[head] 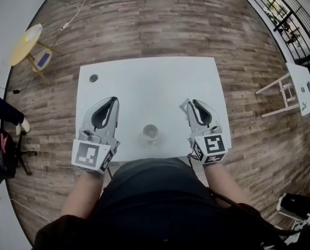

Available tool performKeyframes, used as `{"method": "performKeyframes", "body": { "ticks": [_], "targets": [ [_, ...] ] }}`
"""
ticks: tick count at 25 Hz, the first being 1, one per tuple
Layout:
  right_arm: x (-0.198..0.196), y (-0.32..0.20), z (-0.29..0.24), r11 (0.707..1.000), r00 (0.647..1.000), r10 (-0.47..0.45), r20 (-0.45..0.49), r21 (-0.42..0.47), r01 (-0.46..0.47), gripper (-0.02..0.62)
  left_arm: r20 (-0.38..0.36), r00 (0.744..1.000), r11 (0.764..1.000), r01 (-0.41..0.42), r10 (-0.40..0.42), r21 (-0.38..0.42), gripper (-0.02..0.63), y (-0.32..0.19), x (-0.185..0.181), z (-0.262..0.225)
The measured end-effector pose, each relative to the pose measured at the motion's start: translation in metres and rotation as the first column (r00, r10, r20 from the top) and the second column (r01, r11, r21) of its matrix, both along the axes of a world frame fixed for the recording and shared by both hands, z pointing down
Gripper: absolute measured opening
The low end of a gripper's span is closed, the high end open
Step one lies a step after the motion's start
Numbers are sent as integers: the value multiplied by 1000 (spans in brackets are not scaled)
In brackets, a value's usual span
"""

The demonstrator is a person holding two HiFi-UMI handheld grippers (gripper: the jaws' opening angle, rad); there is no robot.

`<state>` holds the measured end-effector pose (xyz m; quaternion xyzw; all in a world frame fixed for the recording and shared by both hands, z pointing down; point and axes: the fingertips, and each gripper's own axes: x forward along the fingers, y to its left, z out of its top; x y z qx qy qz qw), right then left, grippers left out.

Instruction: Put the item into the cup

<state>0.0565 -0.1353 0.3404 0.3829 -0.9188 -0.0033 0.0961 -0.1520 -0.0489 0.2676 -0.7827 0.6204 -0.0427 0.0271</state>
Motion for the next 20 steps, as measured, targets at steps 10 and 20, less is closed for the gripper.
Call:
{"method": "performKeyframes", "body": {
  "ticks": [10,20],
  "targets": [
    [22,-5,3,1000,1000,27,11,-4,-27,63,-8,1000,1000,11,-11,-1,-2,-1,2,4],
    [41,-7,9,999,999,46,8,-9,-46,50,-14,1000,1000,17,-17,-6,-2,-5,5,9]
  ]
}}
